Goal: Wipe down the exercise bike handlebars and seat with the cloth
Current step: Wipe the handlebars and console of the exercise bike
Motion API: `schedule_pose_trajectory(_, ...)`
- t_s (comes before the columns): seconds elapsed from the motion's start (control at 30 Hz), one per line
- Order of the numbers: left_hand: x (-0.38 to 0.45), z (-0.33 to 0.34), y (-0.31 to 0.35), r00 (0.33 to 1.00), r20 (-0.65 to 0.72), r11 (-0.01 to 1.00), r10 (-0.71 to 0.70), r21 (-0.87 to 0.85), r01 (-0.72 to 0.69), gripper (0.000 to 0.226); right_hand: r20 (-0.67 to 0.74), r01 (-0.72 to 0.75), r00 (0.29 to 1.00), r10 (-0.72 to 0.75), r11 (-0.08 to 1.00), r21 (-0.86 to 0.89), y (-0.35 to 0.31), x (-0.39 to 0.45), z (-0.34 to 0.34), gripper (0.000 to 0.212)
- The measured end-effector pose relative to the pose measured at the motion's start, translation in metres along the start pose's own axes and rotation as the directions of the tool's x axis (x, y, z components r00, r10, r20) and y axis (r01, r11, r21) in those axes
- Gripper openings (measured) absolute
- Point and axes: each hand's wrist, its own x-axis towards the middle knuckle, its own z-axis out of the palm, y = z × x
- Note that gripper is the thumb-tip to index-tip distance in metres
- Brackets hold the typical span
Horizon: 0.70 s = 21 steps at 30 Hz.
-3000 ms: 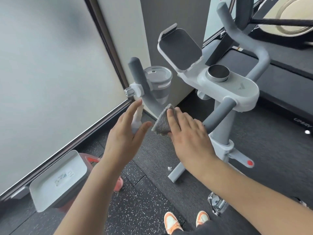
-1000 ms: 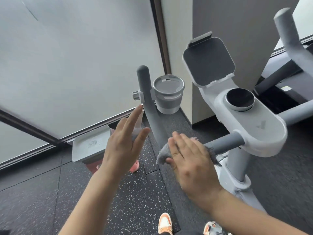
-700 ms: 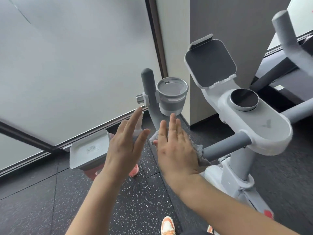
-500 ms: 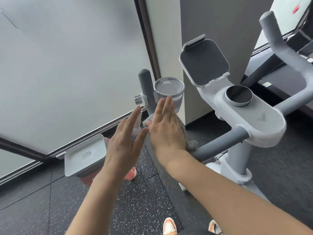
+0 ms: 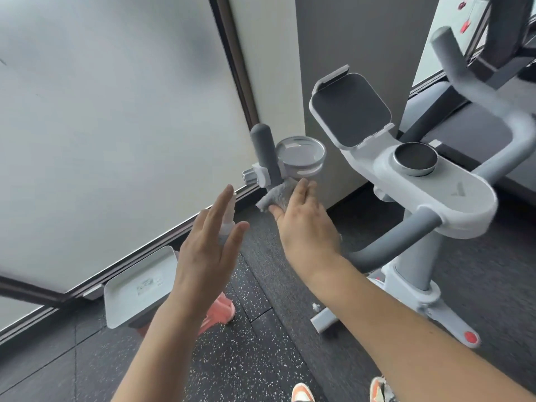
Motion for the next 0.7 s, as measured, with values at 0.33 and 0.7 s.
schedule_pose_trajectory(0.33, 0.012, -0.007, -0.008, 0.999, 0.019, 0.999, 0.03, -0.019, -0.029, 0.058, -0.495, 0.258, 0.844, -0.209, 0.966, 0.033, -0.045, 0.066, 0.013, 0.069)
schedule_pose_trajectory(0.7, 0.024, 0.001, 0.0, 0.997, 0.009, 0.995, 0.076, -0.065, -0.075, 0.059, -0.256, 0.336, 0.893, -0.371, 0.926, -0.171, -0.007, 0.022, 0.006, 0.064)
